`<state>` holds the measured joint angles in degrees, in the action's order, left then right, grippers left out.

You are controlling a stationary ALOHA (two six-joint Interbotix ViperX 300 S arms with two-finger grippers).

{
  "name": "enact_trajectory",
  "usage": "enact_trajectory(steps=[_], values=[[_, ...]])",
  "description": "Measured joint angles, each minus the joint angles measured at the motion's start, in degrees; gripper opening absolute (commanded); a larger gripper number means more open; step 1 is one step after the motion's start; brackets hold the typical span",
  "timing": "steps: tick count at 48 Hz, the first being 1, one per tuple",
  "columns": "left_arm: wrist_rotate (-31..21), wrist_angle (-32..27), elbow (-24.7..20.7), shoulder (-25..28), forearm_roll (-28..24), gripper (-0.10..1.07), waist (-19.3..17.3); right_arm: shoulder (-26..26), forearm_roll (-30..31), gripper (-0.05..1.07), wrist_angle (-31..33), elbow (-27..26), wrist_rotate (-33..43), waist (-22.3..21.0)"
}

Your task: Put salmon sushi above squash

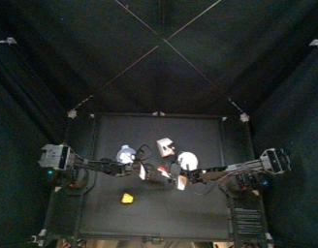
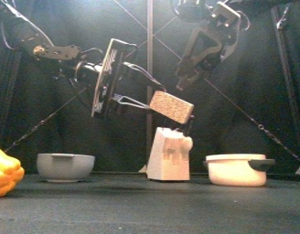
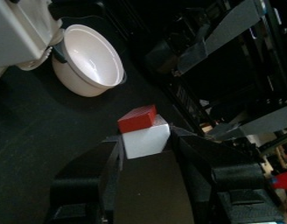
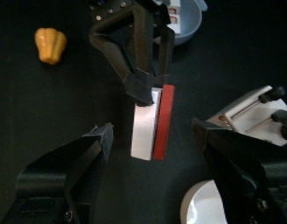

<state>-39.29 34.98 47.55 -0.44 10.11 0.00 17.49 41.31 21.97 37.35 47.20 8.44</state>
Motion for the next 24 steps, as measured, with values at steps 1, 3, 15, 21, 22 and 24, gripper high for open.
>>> enact_trajectory(steps=[1,3,15,21,22,24], values=[[0.18,0.53,0.44,-0.26,-0.88,0.54,-0.09,0.53,-0.18,1.01,-1.14,0.53,0.00,-0.26],[0.62,1.49,1.32,-0.88,-2.46,0.54,-0.18,2.02,-0.88,1.01,-3.52,1.67,0.00,-0.88],[5.89,7.29,8.00,-5.98,-14.15,0.54,-0.62,10.55,-5.98,1.01,-21.01,9.93,-0.09,-5.54],[11.25,7.65,12.74,-9.05,-18.28,0.54,-0.70,11.87,-7.03,1.01,-29.27,14.06,-0.09,-6.33],[12.13,7.56,13.54,-9.58,-18.63,0.54,-0.62,11.87,-7.03,1.01,-30.41,14.59,-0.09,-6.33],[14.24,7.65,15.21,-10.55,-19.42,0.54,-0.62,11.78,-7.38,1.01,-32.87,15.82,-0.09,-6.33]])
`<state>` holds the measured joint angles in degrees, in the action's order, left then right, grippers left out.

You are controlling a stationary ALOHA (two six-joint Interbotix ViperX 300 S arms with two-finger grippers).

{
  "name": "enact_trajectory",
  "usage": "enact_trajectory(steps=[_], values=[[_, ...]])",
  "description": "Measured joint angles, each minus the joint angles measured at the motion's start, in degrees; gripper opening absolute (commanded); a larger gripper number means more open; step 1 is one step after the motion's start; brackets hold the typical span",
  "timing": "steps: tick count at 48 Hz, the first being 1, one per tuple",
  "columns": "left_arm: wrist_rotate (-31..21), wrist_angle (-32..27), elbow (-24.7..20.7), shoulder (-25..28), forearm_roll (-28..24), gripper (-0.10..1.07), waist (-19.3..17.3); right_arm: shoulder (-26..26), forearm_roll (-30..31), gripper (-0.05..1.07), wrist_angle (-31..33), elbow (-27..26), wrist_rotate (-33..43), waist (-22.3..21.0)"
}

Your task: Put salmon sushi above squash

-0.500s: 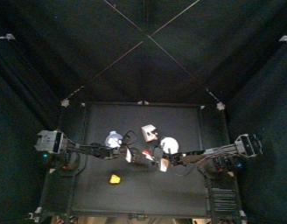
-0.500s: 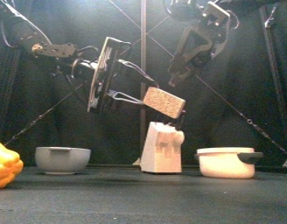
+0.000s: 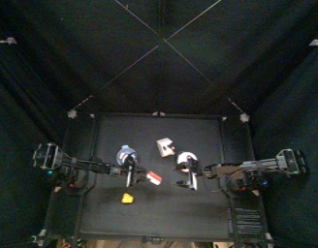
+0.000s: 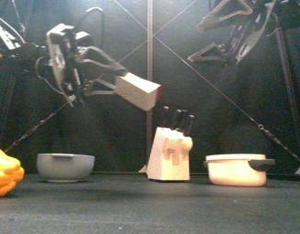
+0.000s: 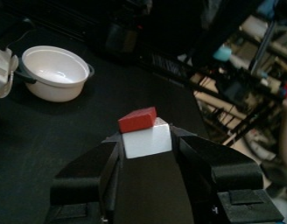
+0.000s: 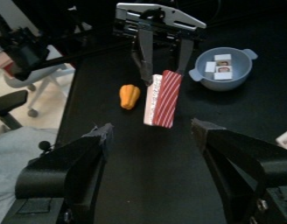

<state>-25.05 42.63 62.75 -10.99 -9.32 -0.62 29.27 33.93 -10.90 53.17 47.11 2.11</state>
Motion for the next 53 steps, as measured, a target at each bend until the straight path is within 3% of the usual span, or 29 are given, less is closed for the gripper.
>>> enact_trajectory(steps=[11,21,32,53], values=[[13.27,-0.26,7.82,-3.87,0.18,0.54,0.09,-1.76,-0.18,1.01,-5.36,1.85,-0.44,0.35],[25.22,-4.13,11.60,-3.87,5.27,0.54,0.35,-2.02,-0.62,1.01,-5.45,2.29,-0.26,0.70],[28.83,-6.24,12.83,-2.37,11.95,0.54,2.02,-2.11,-1.41,1.01,-5.54,2.37,-0.26,0.79],[29.18,-6.77,12.39,3.08,12.30,0.55,6.33,-2.37,-1.58,1.01,-5.54,2.29,-0.53,0.79]])
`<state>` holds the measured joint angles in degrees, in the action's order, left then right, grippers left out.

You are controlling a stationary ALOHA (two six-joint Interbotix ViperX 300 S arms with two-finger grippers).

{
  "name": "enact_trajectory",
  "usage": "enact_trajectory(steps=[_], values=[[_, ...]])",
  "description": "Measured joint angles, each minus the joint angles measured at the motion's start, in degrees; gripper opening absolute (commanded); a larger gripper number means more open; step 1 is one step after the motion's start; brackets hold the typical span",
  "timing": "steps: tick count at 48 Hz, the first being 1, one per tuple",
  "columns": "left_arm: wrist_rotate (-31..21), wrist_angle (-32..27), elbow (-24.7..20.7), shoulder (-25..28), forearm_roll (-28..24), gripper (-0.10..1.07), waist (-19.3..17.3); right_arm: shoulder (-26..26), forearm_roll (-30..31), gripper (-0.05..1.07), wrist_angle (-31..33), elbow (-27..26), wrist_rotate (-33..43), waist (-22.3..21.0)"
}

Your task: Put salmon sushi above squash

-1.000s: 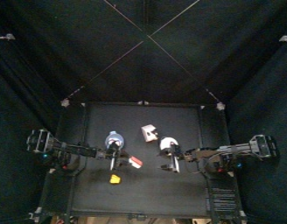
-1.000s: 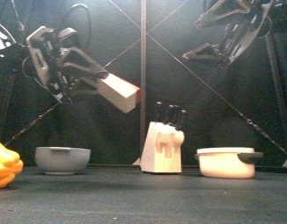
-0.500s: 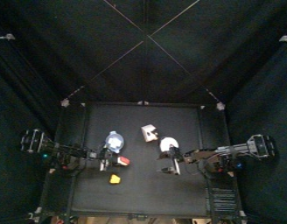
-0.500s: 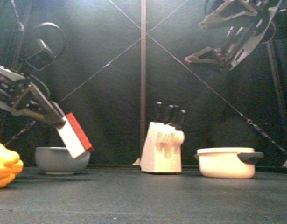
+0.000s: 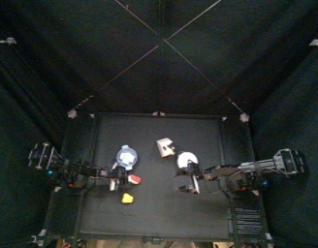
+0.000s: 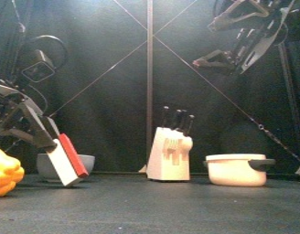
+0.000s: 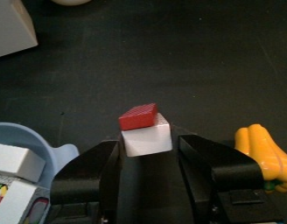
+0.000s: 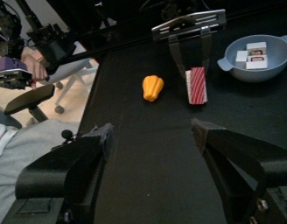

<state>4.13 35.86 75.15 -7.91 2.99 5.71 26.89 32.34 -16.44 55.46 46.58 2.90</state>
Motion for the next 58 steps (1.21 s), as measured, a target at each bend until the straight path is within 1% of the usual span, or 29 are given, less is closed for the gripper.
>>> enact_trajectory(steps=[7,13,17,28,35,40,42,48,53,58], values=[[0.00,0.00,0.00,2.11,0.00,0.58,0.35,-0.62,0.00,1.01,0.00,0.09,0.00,0.00],[0.00,-0.44,0.00,2.11,0.00,0.62,0.44,-0.97,0.00,1.01,0.00,0.09,0.00,0.00],[0.09,-2.20,0.35,1.76,0.09,0.65,0.44,-1.23,0.00,1.01,0.00,0.00,0.00,0.09],[-0.09,-8.53,0.53,-0.88,0.44,0.69,0.79,-1.41,0.09,1.01,0.00,0.00,0.00,0.09],[-0.18,-9.93,0.62,-3.43,1.05,0.71,0.97,-1.41,0.00,1.01,0.00,0.00,0.00,0.00],[-0.35,-10.28,0.79,-5.19,1.76,0.77,0.88,-1.49,0.00,1.01,0.00,0.00,0.09,0.00],[-0.35,-10.55,0.79,-5.71,1.93,0.82,0.97,-1.49,0.00,1.01,0.09,0.09,0.00,0.00],[-0.44,-12.30,0.79,-6.42,2.64,0.90,0.97,-1.49,0.00,1.01,0.00,0.00,0.00,0.00],[-0.44,-13.89,0.79,-6.42,2.81,0.93,0.97,-1.49,0.00,1.01,0.00,0.00,0.09,0.09],[-0.44,-14.50,0.79,-6.59,2.81,0.93,1.05,-1.49,0.09,1.01,0.00,0.00,0.18,0.00]])
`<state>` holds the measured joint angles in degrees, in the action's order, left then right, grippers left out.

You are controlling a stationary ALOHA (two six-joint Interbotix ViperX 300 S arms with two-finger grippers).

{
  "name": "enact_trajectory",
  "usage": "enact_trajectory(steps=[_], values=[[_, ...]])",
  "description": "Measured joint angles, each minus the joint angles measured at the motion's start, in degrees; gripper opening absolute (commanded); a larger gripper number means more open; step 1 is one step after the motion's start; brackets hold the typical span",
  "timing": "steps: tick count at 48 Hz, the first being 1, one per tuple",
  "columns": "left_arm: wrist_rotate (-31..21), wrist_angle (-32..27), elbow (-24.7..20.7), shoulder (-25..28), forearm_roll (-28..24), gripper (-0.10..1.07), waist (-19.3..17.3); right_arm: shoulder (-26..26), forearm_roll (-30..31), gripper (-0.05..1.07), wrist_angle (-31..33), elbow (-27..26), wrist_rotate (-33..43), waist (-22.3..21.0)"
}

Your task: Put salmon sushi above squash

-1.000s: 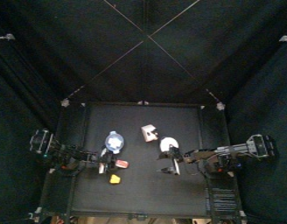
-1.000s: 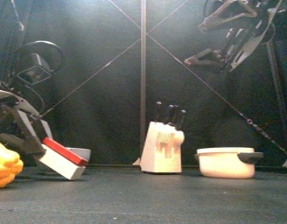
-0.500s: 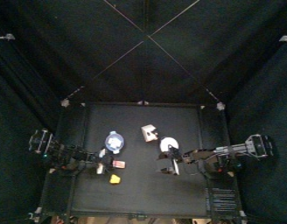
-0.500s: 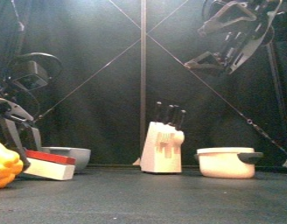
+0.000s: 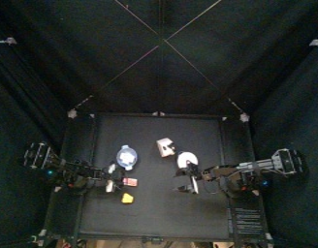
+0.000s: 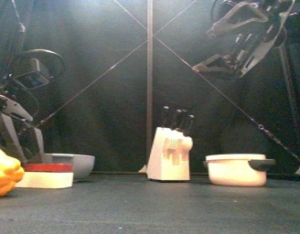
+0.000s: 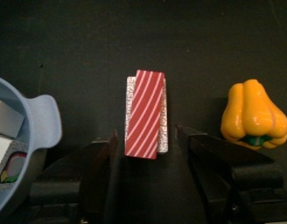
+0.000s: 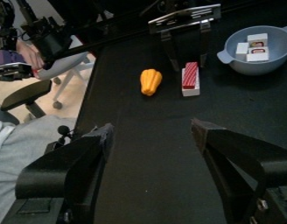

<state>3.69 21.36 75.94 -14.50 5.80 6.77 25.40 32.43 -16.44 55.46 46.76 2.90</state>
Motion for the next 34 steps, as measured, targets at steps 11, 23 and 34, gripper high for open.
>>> enact_trajectory(steps=[11,23,34], values=[[0.26,-0.26,0.00,-3.52,0.00,0.93,0.09,0.00,-0.09,1.01,0.00,0.09,0.09,0.09],[0.18,-0.70,0.00,-8.70,0.00,0.93,0.09,-0.26,-1.14,1.01,0.00,0.00,0.09,0.62],[0.18,-1.85,-0.35,-11.60,2.02,0.93,0.09,-0.35,-1.76,1.01,0.00,0.18,0.18,0.88]])
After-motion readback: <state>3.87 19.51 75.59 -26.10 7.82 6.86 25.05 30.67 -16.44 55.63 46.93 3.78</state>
